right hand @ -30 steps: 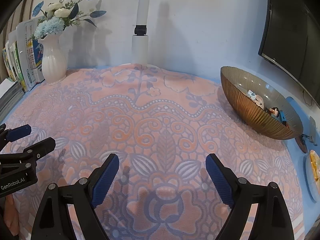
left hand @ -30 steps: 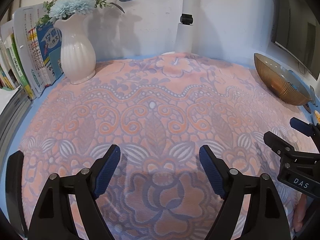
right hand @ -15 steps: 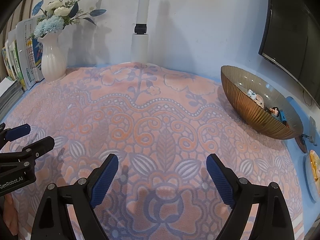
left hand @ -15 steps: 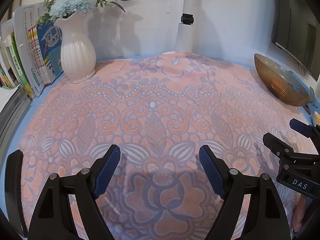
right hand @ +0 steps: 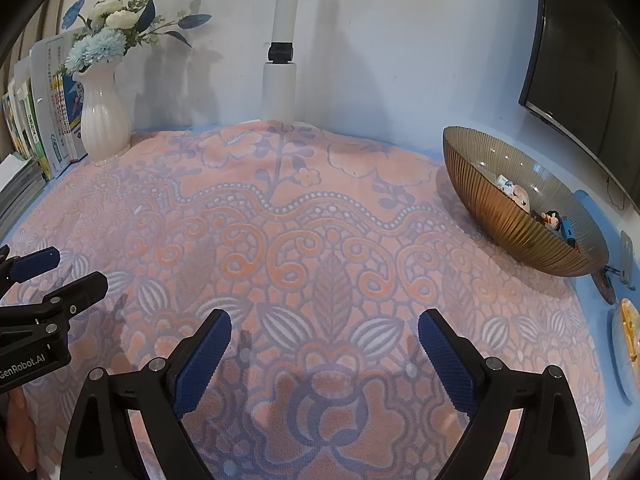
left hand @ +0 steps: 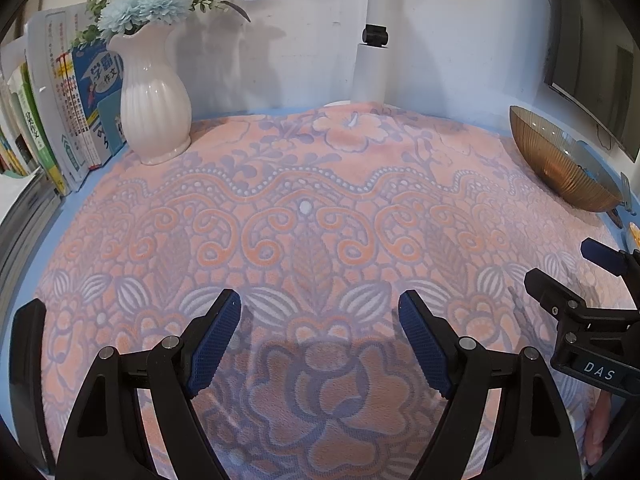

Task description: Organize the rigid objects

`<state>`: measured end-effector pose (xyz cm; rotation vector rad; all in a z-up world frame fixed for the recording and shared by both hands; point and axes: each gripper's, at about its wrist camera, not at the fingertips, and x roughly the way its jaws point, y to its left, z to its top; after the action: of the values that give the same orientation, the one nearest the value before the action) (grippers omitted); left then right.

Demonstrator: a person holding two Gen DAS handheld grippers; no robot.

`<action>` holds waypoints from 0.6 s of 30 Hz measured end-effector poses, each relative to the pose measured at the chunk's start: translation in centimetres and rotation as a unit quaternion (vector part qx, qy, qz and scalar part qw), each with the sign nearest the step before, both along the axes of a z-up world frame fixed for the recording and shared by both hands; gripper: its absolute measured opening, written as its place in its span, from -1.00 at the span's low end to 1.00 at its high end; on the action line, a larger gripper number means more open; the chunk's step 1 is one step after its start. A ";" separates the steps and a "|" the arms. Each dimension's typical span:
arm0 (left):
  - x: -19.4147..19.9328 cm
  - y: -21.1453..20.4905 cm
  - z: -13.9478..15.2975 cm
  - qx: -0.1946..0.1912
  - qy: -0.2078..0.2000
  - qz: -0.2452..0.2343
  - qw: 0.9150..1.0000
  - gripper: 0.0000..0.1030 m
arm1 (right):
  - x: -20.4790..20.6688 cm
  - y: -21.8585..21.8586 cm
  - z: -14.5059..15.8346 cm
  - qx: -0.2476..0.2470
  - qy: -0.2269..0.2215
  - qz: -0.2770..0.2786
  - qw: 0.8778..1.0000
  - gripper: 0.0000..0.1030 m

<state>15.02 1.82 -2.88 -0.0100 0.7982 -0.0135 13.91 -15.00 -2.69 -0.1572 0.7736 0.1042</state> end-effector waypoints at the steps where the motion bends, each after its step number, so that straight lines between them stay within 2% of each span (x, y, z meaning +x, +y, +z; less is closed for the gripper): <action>1: 0.0 0.0 0.0 -0.001 0.000 0.000 1.000 0.55 | 0.0 0.0 0.0 0.001 0.000 0.000 1.000 0.83; 18: 0.5 0.8 -0.5 -0.013 0.017 0.007 1.000 0.56 | 0.3 -0.4 -0.4 0.010 0.009 0.000 1.000 0.84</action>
<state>15.55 2.59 -3.40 -0.0411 0.8328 -0.0098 14.21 -15.45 -3.09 -0.1370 0.7899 0.1137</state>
